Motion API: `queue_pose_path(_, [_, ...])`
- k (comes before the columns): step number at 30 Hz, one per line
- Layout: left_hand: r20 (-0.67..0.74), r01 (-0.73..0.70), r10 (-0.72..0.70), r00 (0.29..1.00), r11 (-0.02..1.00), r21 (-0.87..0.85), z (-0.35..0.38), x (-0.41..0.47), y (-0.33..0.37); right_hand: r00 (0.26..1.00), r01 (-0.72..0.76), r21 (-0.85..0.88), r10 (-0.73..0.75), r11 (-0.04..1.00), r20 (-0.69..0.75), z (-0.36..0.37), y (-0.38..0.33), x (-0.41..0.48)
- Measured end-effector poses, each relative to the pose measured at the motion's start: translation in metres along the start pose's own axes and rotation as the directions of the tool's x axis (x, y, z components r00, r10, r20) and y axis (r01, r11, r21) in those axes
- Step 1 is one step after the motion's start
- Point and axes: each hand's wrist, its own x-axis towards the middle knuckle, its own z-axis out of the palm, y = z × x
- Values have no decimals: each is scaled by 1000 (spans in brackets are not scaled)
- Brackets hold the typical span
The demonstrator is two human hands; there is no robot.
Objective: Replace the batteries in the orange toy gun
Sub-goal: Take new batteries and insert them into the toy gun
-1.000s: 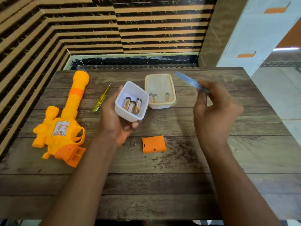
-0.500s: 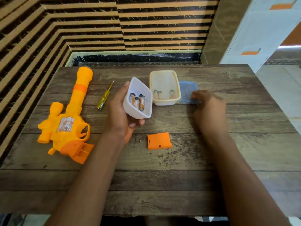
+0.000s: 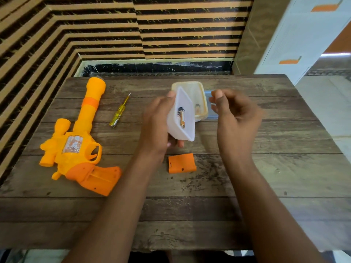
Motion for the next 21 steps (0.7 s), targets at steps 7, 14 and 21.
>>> queue_pose_path(7, [17, -423, 510, 860, 694, 583, 54, -11, -4, 841, -510, 570, 512, 644, 175, 7, -19, -16])
queue_pose_path(14, [-35, -499, 640, 768, 631, 594, 75, -14, -8, 728, -520, 820, 626, 241, 278, -7, -2, -4])
queue_pose_path(21, [-93, -61, 63, 994, 998, 28, 60, -21, -12, 721, -378, 893, 683, 245, 118, -38, -9, 16])
